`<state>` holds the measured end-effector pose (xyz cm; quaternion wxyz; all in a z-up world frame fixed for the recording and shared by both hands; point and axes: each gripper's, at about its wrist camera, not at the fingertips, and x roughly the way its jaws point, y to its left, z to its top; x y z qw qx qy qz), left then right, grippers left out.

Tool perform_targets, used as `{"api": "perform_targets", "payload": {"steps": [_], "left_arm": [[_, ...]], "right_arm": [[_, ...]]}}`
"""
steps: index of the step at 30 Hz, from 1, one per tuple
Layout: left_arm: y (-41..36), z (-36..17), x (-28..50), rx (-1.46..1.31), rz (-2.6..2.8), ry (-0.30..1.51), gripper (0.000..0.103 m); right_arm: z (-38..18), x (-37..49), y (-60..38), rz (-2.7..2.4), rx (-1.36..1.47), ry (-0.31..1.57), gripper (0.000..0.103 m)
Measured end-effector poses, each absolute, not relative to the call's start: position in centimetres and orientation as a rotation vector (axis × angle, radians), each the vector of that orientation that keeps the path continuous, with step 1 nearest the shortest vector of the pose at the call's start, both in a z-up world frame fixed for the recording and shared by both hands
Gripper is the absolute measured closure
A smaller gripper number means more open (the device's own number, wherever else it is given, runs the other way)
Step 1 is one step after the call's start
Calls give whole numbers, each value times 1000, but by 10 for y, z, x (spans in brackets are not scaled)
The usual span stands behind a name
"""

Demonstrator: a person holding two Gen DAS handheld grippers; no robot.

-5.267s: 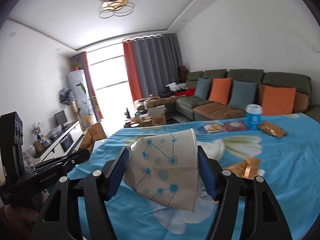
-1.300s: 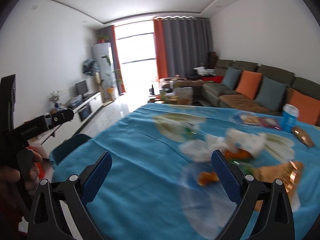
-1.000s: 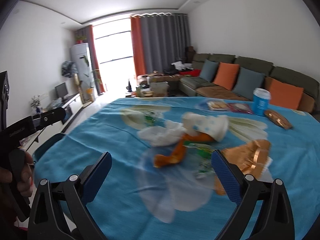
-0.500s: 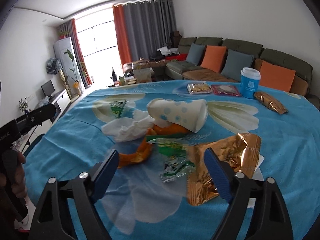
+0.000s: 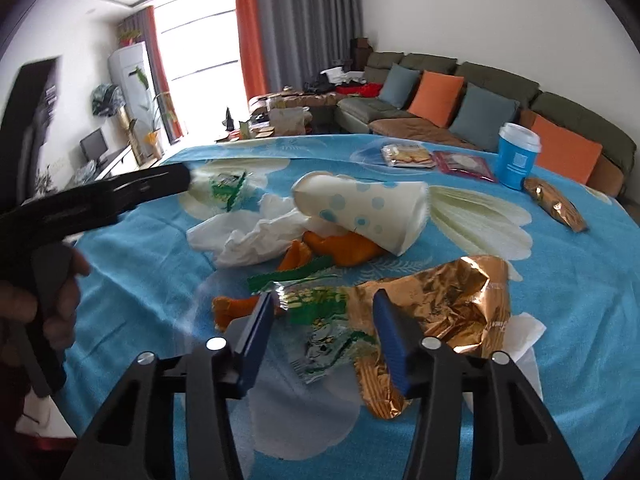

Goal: Collect trash
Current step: 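Grasp a clear plastic wrapper with the left tool while the right tool grasps a green snack wrapper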

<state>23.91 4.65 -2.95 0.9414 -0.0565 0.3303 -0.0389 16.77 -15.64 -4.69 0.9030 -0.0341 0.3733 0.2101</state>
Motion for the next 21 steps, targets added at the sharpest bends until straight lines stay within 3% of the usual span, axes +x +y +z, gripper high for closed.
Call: {"api": "perform_targets", "payload": {"steps": [2,15,17,19,21], "left_arm": [[46,-35,249,-127,-85,699,6],[46,-55,293,-153,-100,769,6],[44,-57,297,-154,-102,773,12],[44,-63,303,-161,-105,805,30],[46,-69,308,-192,-116,837,39]], "right_arm": [[-51,170,-157,438,-63,794,73],[-48,170,-167,486,9,778,85],[-48,171,-169,487,20,778,85],[-48,170,-170,486,29,775,85],[-48,171,-170,488,32,774,85]]}}
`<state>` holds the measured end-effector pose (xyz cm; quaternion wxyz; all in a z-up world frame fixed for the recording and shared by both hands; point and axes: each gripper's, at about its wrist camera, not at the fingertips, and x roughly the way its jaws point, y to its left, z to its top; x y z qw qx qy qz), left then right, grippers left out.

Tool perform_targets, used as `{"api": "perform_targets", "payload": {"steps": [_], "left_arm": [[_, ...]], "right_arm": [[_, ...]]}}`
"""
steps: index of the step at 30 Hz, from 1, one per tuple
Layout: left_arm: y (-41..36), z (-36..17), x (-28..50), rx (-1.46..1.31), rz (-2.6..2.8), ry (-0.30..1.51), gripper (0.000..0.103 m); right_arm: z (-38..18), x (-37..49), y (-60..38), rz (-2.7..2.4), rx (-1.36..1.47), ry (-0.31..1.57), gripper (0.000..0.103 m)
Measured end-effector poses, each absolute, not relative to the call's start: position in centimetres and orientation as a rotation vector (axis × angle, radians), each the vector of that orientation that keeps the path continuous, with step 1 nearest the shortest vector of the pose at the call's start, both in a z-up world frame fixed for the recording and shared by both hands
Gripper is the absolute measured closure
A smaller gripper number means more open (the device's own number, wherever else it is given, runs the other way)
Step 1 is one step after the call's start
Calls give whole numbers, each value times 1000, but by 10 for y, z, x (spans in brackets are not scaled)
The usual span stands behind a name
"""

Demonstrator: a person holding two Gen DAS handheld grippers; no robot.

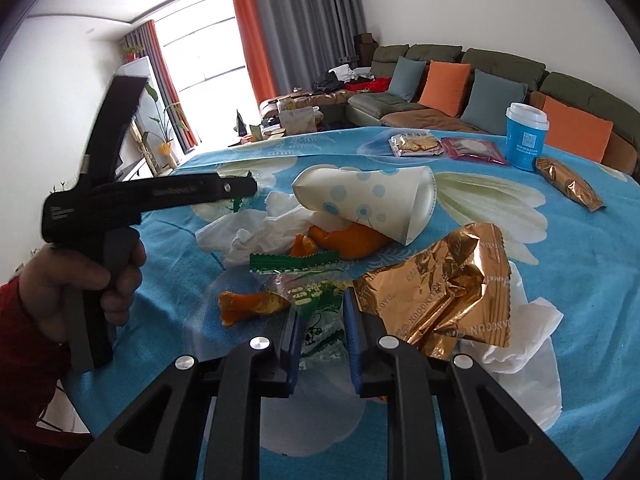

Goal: Collect trash
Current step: 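Grasp a clear plastic wrapper with the left tool while the right tool grasps a green snack wrapper, then carry both wrappers to the teal bin and open both tools to drop them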

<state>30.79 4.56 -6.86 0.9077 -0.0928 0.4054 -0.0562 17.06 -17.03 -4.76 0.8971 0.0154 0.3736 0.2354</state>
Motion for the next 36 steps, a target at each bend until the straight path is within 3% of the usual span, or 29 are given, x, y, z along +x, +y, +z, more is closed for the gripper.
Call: {"api": "perform_targets", "payload": {"steps": [2,4,6,9,13,27,36], "left_arm": [[47,-71,310,-204,-122,846,43],[46,-72,312,-211,-129,845,60],[46,-72,311,-216,-132,838,65],[47,-70,310,-225,-141,818,83],[52,-65,301,-230,-130,786,90],[60,4,188,-209,-123,555,92],[68,18,104,-227,-96,503,91]], "right_arm": [[-47,171,-171,487,34,772,85],[-48,171,-171,488,34,768,85],[-47,170,-172,486,36,762,85],[-46,169,-173,481,35,750,85],[-45,166,-172,475,32,735,86],[-13,139,-175,490,42,646,86],[14,117,-152,566,16,575,86]]}}
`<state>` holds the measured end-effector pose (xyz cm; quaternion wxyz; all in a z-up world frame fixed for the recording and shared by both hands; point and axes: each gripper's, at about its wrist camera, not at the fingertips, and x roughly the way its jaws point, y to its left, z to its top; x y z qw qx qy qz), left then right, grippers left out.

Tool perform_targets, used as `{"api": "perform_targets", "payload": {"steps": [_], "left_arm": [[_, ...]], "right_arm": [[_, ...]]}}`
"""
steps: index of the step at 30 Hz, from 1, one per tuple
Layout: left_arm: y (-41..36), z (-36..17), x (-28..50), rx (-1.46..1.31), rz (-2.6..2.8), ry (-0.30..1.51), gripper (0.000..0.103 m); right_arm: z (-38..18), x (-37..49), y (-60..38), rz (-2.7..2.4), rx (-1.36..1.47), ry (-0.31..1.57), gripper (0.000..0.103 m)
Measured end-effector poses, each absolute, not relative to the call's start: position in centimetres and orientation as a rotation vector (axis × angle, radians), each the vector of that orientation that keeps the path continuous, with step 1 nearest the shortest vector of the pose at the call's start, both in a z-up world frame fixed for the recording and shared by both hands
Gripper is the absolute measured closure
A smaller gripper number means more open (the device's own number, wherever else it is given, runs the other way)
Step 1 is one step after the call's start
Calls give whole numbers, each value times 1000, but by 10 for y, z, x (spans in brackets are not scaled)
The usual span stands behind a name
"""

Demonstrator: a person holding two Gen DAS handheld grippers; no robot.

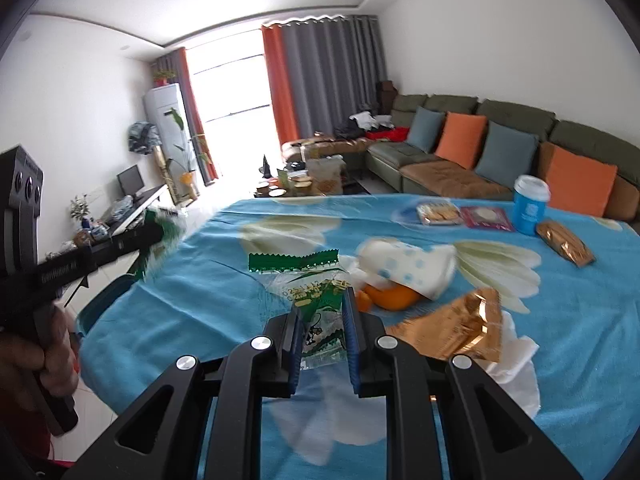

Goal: Collect trash
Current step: 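Carry both wrappers to the teal bin and open both tools to drop them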

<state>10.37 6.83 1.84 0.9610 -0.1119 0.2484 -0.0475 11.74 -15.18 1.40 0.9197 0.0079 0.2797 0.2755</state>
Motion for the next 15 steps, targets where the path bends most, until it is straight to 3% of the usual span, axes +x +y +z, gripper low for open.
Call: {"api": "perform_targets", "payload": {"steps": [15], "left_arm": [[97,21,3,-267,0,453,92]], "right_arm": [[40,78,-67,788,-92,508,86]]}}
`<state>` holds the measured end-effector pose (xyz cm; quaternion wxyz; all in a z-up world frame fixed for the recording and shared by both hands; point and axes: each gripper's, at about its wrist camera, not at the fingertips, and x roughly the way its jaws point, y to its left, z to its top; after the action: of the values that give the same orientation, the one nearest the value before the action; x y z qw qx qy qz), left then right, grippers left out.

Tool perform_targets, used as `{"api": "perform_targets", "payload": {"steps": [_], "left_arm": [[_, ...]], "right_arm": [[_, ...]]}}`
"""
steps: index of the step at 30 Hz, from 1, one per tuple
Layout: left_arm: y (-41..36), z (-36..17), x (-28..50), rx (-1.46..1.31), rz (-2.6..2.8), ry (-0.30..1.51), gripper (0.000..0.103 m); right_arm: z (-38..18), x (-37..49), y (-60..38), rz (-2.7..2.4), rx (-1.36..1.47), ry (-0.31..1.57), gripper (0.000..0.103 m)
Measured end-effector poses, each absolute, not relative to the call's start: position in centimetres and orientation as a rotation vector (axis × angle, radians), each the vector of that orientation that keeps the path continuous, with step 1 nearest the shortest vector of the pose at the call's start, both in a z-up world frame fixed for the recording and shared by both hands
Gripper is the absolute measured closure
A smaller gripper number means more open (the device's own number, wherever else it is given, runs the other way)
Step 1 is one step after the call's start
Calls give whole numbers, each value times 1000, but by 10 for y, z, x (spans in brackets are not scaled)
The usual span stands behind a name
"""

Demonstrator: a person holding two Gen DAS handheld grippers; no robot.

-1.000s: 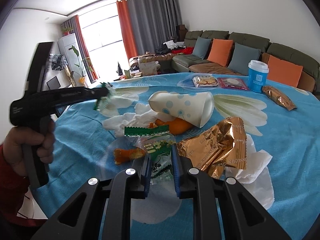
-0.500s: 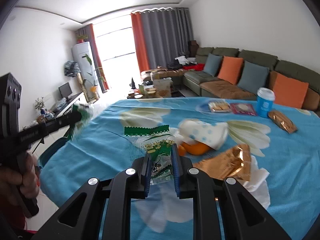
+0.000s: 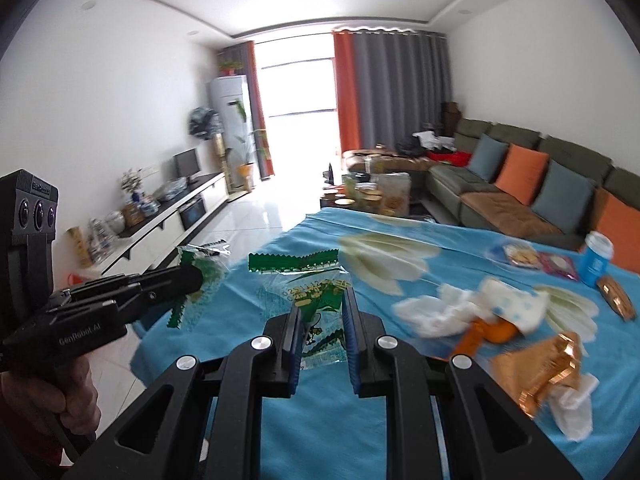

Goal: Collect trash
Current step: 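Carry both wrappers to the teal bin and open both tools to drop them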

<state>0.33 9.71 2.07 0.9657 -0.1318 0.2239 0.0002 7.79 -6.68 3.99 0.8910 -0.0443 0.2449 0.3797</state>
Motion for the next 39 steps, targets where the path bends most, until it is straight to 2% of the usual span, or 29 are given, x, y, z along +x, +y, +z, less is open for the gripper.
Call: {"api": "perform_targets", "payload": {"steps": [23,31,39], "left_arm": [[240,15,-83,-346,411,416,91],[279,7,-88,-370,471,444,91],[304,-18,-59,-400,489,509,91]], "right_arm": [[53,75,103,1152,-222,546,86],[41,83,150,1218,-259,609,86],[19,95,208,1249,-327,705,86]]}}
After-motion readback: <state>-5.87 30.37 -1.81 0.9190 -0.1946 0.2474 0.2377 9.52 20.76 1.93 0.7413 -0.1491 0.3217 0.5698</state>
